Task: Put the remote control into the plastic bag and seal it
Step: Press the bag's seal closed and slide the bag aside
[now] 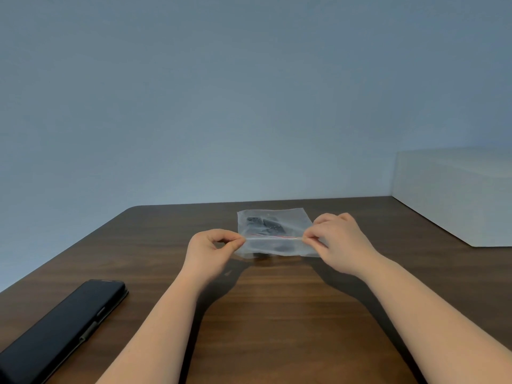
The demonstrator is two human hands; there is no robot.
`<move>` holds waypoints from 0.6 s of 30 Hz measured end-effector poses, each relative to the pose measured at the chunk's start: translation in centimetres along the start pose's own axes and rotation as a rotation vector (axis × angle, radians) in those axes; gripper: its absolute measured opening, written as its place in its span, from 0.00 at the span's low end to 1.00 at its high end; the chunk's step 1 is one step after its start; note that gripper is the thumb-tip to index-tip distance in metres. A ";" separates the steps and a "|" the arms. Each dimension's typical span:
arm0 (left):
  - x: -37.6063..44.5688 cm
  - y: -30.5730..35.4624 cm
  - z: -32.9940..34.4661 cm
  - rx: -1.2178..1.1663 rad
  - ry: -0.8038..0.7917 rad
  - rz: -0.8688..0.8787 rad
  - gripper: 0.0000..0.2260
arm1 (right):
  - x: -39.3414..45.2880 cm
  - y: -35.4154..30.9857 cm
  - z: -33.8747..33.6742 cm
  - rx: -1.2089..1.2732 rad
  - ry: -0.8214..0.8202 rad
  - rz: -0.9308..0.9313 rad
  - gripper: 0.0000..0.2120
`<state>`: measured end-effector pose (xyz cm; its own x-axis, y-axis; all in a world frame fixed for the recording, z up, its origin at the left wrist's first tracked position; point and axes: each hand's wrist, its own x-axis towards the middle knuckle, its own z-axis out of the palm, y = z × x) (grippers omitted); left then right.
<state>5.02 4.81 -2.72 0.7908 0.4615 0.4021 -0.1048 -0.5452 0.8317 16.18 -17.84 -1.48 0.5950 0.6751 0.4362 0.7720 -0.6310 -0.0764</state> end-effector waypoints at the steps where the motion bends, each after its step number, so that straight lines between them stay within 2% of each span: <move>1: 0.0 0.0 0.0 -0.002 0.002 0.000 0.03 | -0.1 0.4 -0.2 0.010 -0.020 0.019 0.12; 5: 0.0 -0.1 -0.1 -0.011 0.016 -0.016 0.03 | -0.6 1.7 -1.2 0.118 -0.079 0.121 0.09; 9: -0.1 -0.3 0.2 -0.014 -0.010 -0.055 0.03 | -1.4 2.9 -1.6 0.248 -0.111 0.245 0.13; 11: -0.1 -0.4 0.2 -0.010 -0.021 -0.069 0.03 | -1.5 3.3 -1.5 0.263 -0.096 0.297 0.12; 15: 0.0 -0.5 -0.6 -0.055 0.041 -0.090 0.04 | -2.0 4.6 -1.4 0.268 -0.065 0.367 0.14; 18: -0.2 -0.7 -0.7 -0.048 -0.081 -0.108 0.01 | -2.2 5.0 -1.1 0.370 -0.021 0.392 0.14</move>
<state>4.49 5.60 -3.12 0.8448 0.4566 0.2789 -0.0440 -0.4603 0.8867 18.44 -22.92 -1.83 0.8558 0.4256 0.2939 0.5160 -0.6628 -0.5427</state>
